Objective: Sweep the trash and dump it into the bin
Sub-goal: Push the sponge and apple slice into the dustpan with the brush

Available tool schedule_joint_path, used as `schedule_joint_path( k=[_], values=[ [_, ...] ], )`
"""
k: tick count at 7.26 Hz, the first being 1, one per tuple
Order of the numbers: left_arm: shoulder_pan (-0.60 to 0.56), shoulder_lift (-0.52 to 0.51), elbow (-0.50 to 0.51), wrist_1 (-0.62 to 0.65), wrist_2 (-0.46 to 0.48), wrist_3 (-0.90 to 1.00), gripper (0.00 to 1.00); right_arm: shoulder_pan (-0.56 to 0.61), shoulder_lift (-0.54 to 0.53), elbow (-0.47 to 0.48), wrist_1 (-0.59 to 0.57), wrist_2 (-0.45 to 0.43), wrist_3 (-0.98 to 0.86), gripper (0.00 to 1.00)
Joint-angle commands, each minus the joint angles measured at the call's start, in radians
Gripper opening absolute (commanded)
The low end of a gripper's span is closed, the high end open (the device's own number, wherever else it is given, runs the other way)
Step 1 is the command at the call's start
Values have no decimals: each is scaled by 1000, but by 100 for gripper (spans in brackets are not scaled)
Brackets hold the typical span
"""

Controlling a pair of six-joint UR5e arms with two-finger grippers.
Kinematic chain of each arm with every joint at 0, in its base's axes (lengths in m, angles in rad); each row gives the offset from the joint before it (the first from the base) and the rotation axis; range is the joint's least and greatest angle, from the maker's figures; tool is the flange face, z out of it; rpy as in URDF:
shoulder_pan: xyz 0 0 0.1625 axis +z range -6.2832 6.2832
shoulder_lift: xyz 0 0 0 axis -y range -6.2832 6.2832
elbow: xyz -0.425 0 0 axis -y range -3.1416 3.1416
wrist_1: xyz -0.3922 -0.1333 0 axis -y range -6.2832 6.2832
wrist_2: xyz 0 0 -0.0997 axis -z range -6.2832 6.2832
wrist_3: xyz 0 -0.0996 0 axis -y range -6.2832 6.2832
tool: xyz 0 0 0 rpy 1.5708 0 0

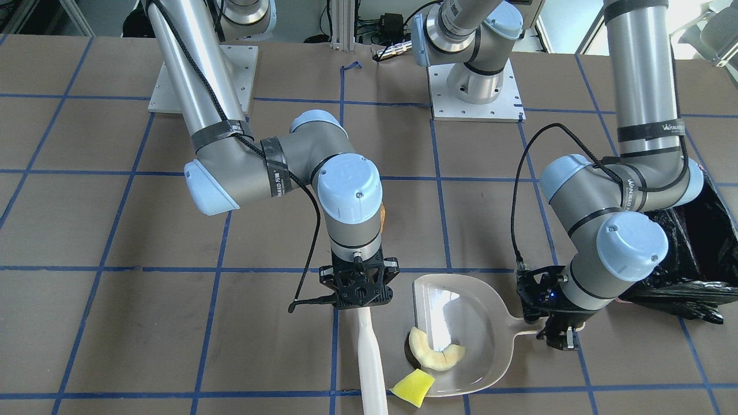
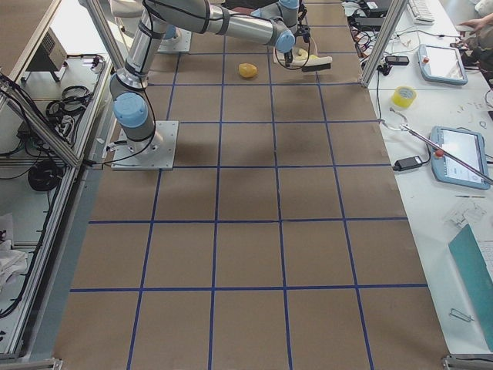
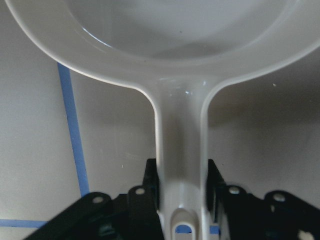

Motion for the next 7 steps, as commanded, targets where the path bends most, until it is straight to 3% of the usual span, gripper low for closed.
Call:
schedule_joint_path(
  k=[1, 2, 7],
  values=[
    [0, -2, 0, 0, 0, 0, 32, -3, 27, 6, -39, 59, 95, 0],
    [0, -2, 0, 0, 0, 0, 32, 0, 32, 8, -47, 147, 135, 0],
    [0, -1, 0, 0, 0, 0, 32, 92, 3, 12, -44, 155, 333, 0]
  ],
)
